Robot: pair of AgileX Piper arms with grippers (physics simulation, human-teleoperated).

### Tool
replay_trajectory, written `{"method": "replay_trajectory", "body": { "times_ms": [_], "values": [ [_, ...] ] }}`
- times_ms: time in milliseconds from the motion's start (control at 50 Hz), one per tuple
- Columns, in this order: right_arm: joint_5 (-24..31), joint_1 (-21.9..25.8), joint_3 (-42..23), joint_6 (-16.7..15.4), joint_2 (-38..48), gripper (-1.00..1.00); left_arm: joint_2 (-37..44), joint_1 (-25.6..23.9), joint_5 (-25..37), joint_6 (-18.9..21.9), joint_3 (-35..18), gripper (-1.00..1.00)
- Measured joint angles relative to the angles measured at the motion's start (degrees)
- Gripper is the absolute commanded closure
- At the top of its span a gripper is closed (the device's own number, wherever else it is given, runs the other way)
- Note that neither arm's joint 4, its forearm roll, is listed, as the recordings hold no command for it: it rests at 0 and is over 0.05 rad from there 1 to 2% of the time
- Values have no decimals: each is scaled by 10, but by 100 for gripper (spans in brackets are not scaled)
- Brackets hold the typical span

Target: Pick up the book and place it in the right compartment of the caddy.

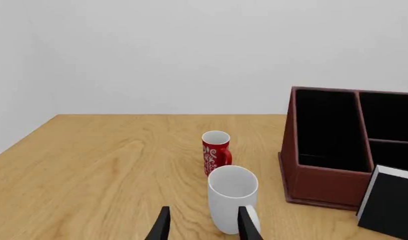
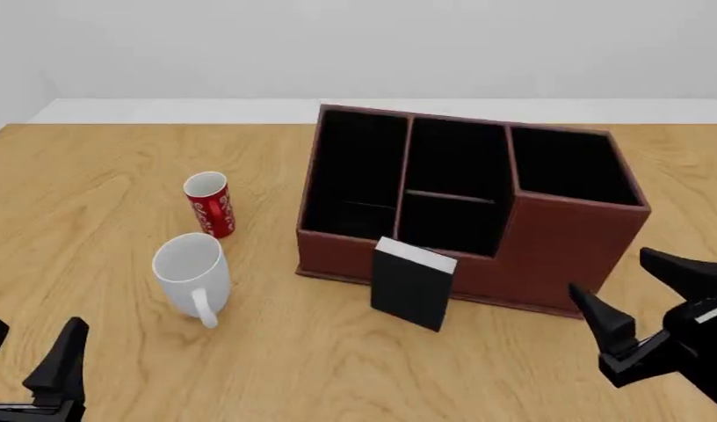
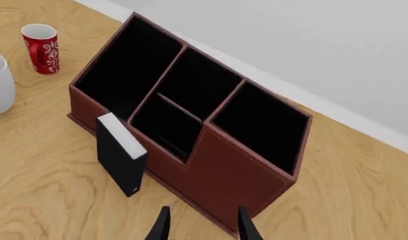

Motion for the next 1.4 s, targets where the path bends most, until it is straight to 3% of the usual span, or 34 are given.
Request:
{"method": "replay_trajectory", "body": {
  "times_ms": [220, 780, 1400],
  "values": [
    [45, 26, -67, -14, 76, -100, 0, 0, 0, 0, 0, -100],
    [149, 91, -223, -11, 219, -100, 0, 0, 0, 0, 0, -100],
    [165, 128, -303, -17, 332, -100, 0, 0, 0, 0, 0, -100]
  ]
}}
